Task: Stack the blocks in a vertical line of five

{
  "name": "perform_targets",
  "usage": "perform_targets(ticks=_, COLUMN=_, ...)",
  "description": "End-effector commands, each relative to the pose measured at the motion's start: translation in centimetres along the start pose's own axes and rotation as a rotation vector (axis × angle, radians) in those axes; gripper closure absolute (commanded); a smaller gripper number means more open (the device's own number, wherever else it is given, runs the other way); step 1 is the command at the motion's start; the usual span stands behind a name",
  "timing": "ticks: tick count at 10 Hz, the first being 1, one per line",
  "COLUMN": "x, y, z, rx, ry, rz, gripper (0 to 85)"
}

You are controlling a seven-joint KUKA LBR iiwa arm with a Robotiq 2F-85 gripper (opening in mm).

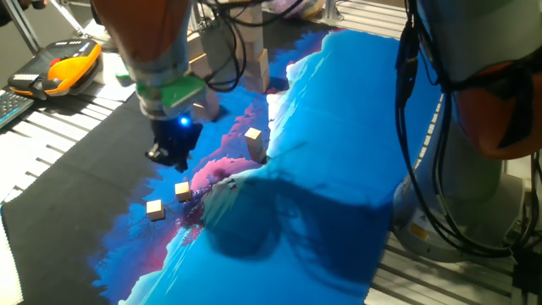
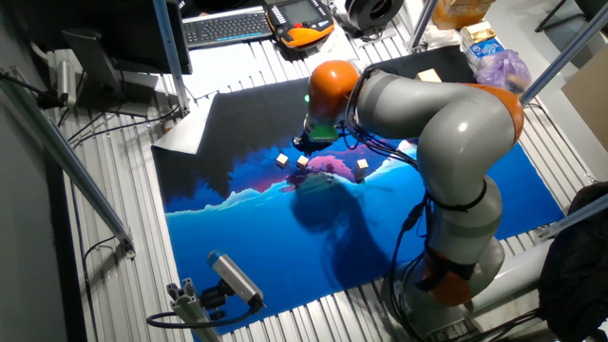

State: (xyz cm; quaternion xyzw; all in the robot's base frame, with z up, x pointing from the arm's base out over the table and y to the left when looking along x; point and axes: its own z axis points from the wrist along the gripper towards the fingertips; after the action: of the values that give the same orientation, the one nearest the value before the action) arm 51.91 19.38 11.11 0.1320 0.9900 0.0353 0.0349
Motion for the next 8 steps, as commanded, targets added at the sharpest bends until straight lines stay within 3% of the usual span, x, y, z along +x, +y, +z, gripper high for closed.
perform_targets(ticks=1, x=0.0, y=0.3, z=0.7, rx=-0.003, ry=-0.013, rz=0.025, gripper=51.0)
perform_targets(ticks=2, x=-0.2, y=0.4, z=1.4, rx=-0.006, ry=-0.022, rz=0.048, gripper=34.0)
perform_targets(ticks=3, x=-0.5, y=0.4, z=2.0, rx=-0.009, ry=-0.036, rz=0.072, gripper=34.0)
perform_targets(ticks=4, x=-0.7, y=0.4, z=2.5, rx=-0.008, ry=-0.042, rz=0.092, gripper=17.0)
perform_targets(ticks=6, x=-1.0, y=0.1, z=3.5, rx=-0.014, ry=-0.052, rz=0.123, gripper=17.0)
perform_targets(ticks=8, x=-0.7, y=-0.1, z=4.1, rx=0.009, ry=-0.074, rz=0.178, gripper=17.0)
